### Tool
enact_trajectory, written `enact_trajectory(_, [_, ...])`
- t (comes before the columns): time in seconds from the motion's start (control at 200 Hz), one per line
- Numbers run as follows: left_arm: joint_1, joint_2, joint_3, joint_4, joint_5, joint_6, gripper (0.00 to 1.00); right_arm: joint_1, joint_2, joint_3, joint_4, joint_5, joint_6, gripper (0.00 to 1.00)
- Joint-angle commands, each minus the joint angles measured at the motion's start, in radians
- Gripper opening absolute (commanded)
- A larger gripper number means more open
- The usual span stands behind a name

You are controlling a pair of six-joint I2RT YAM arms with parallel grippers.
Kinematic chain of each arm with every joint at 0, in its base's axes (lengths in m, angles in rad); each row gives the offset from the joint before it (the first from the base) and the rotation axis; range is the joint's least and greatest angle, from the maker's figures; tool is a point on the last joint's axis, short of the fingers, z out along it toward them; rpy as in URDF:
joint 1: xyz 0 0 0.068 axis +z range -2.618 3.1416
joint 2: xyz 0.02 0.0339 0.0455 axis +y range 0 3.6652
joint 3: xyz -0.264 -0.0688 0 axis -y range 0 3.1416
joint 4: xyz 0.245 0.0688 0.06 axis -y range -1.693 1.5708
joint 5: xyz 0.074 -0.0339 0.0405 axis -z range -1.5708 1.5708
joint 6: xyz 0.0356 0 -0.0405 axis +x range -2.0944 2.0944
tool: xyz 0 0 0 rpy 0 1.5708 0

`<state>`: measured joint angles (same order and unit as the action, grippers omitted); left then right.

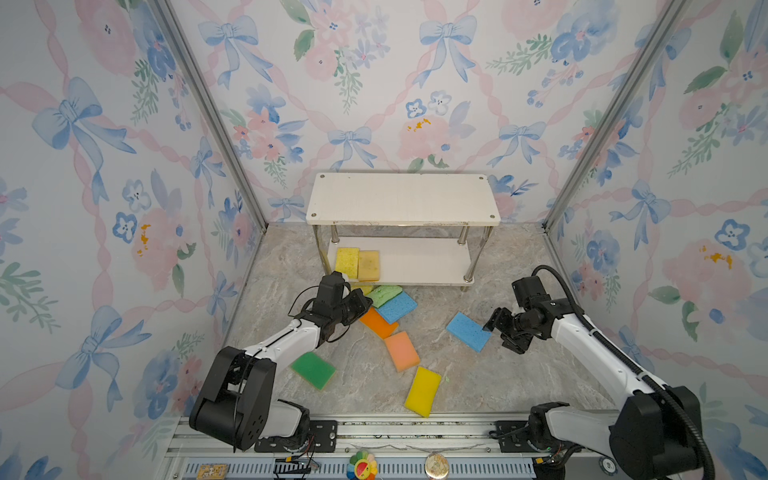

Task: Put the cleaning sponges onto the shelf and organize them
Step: 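Lower the right gripper onto the flat blue sponge and close on it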

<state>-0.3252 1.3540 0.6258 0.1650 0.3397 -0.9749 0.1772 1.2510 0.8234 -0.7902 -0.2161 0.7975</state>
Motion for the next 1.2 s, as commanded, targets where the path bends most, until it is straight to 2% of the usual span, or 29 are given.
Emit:
enact_trajectory(0.0, [-0.004,-0.035,-0.029,-0.010,0.033,0.016,0.15,-0.015,0.069,0.021,0.091,-0.029,-0.076,0.71])
enact_trajectory(0.13, [-0.006,-0.084,-0.067,-0.010,0.042,0.009,0.24,-0.020,0.179,0.089,0.112,-0.039,-0.226,0.71])
enact_trajectory(0.265, [-0.006,-0.137,-0.112,-0.010,0.042,-0.011,0.30,-0.030,0.255,0.141,0.127,-0.023,-0.314,0.74])
enact_trajectory(0.34, [-0.005,-0.162,-0.131,-0.010,0.044,-0.018,0.34,-0.045,0.295,0.152,0.150,-0.028,-0.332,0.75])
enact_trajectory(0.5, [-0.002,-0.200,-0.143,-0.037,0.051,-0.018,0.53,-0.057,0.380,0.164,0.189,-0.072,-0.356,0.76])
enact_trajectory(0.565, [-0.001,-0.217,-0.146,-0.048,0.052,-0.018,0.57,-0.056,0.398,0.159,0.207,-0.101,-0.361,0.76])
enact_trajectory(0.705, [0.000,-0.251,-0.165,-0.053,0.044,-0.028,0.62,-0.055,0.435,0.155,0.204,-0.148,-0.377,0.76])
enact_trajectory(0.96, [0.002,-0.258,-0.171,-0.053,0.029,-0.040,0.67,-0.019,0.354,0.076,0.240,-0.251,-0.347,0.75])
enact_trajectory(1.085, [0.002,-0.259,-0.173,-0.053,0.027,-0.042,0.69,0.033,0.348,0.066,0.226,-0.234,-0.347,0.74])
enact_trajectory(1.195, [0.003,-0.266,-0.181,-0.053,0.028,-0.046,0.70,0.065,0.349,0.069,0.212,-0.190,-0.345,0.68])
